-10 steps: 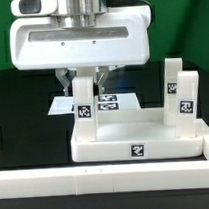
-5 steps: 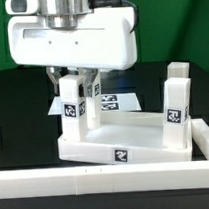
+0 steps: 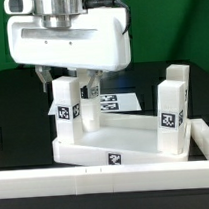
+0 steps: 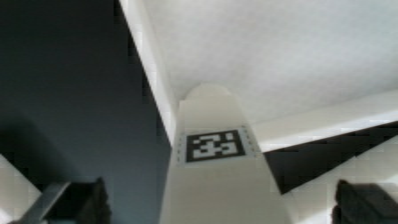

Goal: Assemble desk

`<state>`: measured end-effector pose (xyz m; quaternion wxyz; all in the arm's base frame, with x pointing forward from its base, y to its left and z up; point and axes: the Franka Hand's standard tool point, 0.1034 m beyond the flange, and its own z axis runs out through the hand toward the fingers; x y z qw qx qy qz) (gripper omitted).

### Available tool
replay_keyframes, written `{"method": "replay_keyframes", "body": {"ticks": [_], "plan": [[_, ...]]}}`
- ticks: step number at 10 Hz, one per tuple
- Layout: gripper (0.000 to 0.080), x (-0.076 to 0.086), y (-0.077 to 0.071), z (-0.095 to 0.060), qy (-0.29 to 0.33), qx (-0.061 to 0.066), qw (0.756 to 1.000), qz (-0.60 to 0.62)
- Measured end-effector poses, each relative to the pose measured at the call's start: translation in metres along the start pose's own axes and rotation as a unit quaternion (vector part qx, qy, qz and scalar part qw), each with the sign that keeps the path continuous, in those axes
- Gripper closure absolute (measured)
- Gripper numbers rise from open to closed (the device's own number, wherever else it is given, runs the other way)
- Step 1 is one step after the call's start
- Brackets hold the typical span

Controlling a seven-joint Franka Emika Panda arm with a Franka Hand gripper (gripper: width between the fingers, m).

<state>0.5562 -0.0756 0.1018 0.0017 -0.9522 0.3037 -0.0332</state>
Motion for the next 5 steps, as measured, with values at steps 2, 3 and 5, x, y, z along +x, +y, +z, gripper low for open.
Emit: {"method": "replay_keyframes", "body": {"ticks": [2, 3, 5], "plan": [[0.0151, -0.001, -0.001, -0.002, 0.000, 0.001, 1.000, 0.003], [0.0151, -0.003, -0.007, -0.006, 0.000, 0.004, 1.000, 0.009], [0.0150, -0.004, -0.010, -0.005, 0.000, 0.005, 1.000, 0.007]]}}
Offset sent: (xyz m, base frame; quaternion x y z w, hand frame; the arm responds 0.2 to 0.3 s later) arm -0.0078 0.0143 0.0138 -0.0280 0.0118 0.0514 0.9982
